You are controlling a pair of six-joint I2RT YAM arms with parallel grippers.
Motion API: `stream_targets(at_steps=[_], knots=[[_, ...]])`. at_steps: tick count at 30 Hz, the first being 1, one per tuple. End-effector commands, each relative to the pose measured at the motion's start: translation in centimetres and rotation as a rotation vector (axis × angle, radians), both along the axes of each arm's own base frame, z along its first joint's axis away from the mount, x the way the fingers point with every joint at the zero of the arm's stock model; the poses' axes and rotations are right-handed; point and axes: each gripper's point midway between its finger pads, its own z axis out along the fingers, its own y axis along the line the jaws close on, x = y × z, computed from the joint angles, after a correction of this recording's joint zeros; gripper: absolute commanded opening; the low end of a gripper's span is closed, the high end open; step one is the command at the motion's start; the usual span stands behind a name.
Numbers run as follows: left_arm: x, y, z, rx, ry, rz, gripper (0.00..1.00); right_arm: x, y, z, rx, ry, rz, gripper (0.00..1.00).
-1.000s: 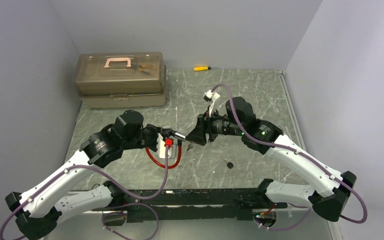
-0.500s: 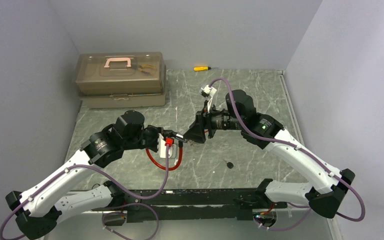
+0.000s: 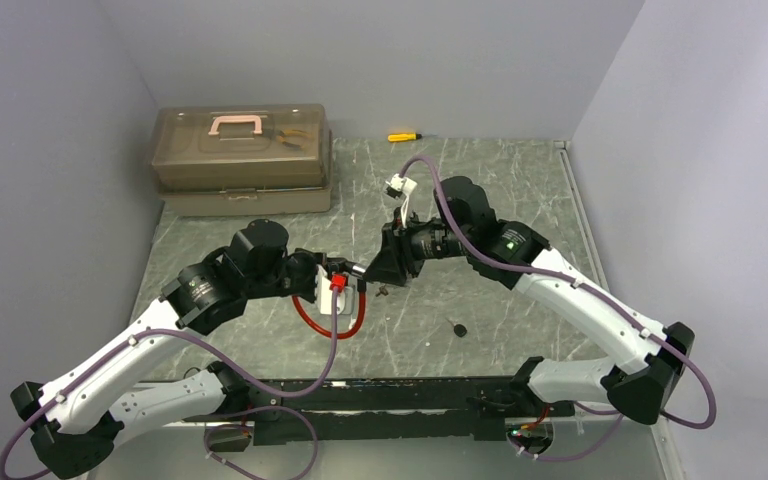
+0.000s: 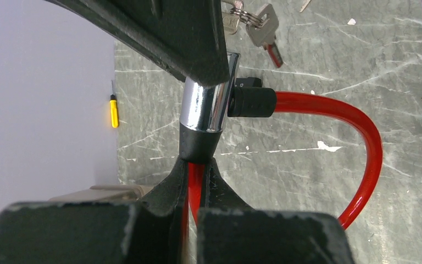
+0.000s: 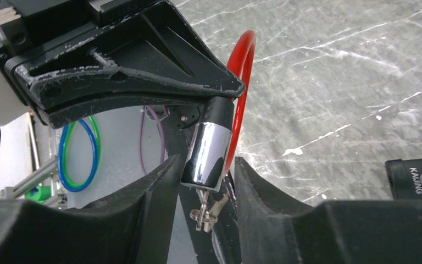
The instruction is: Unlock with the key
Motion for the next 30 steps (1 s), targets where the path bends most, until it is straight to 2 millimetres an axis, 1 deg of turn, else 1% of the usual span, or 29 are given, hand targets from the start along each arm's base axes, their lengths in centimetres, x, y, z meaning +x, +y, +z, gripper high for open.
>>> stream_targets(at_steps=[1, 5, 8, 9, 10, 11, 12, 13, 14, 15, 16, 20, 23, 24, 27, 28, 29, 30], knots=[[0.5, -1.0, 4.5, -0.111, -0.079, -0.002, 0.0, -0.2, 0.9, 1.9, 0.046, -0.019, 0.044, 0.38], [0.7, -0.9, 4.7, -0.113, -0.086, 0.009, 0.0, -0.2, 1.0, 1.2, 0.019, -0.001, 0.061, 0.31], [0.7, -0.8, 4.7, -0.112, -0.084, 0.011, 0.0, 0.1, 0.8, 0.9, 0.004, -0.01, 0.043, 0.17], [0.6, -0.8, 4.7, -0.116, -0.083, 0.011, 0.0, 0.2, 0.8, 0.9, -0.001, -0.015, 0.036, 0.14], [0.6, -0.8, 4.8, -0.116, -0.084, 0.012, 0.0, 0.3, 0.7, 0.8, -0.012, -0.017, 0.032, 0.13], [0.7, -0.7, 4.8, -0.116, -0.084, 0.014, 0.0, 0.4, 0.6, 0.7, -0.021, -0.017, 0.031, 0.17], [0.7, -0.7, 4.8, -0.116, -0.086, 0.015, 0.0, 0.4, 0.6, 0.5, -0.032, -0.014, 0.036, 0.3], [0.7, -0.8, 4.9, -0.115, -0.09, 0.013, 0.0, 0.3, 0.7, 0.4, -0.041, -0.008, 0.045, 0.44], [0.7, -0.7, 4.9, -0.112, -0.093, 0.011, 0.0, 0.3, 0.8, 0.3, -0.043, -0.005, 0.052, 0.52], [0.8, -0.7, 4.8, -0.108, -0.096, 0.011, 0.0, 0.3, 0.8, 0.3, -0.045, -0.002, 0.056, 0.56], [0.8, -0.7, 4.8, -0.107, -0.099, 0.01, 0.0, 0.3, 1.0, 0.2, -0.047, 0.003, 0.058, 0.57], [0.9, -0.7, 4.7, -0.099, -0.11, 0.009, 0.0, 0.3, 1.2, 0.3, -0.04, 0.008, 0.068, 0.56], [0.9, -0.6, 4.6, -0.092, -0.117, 0.007, 0.0, 0.3, 1.3, 0.3, -0.044, 0.009, 0.07, 0.5], [0.9, -0.7, 4.6, -0.092, -0.118, 0.006, 0.0, 0.4, 1.3, 0.3, -0.045, 0.01, 0.07, 0.45], [0.7, -0.8, 4.6, -0.098, -0.108, -0.002, 0.0, 0.7, 1.4, 0.6, -0.044, -0.001, 0.057, 0.21], [0.6, -0.8, 4.6, -0.101, -0.103, -0.005, 0.0, 0.8, 1.4, 0.7, -0.04, -0.009, 0.05, 0.15], [0.4, -0.9, 4.6, -0.101, -0.089, -0.009, 0.09, 1.0, 1.4, 0.9, -0.034, -0.019, 0.042, 0.08], [0.2, -0.9, 4.5, -0.101, -0.072, -0.012, 0.24, 1.0, 1.4, 1.1, -0.029, -0.03, 0.041, 0.02]])
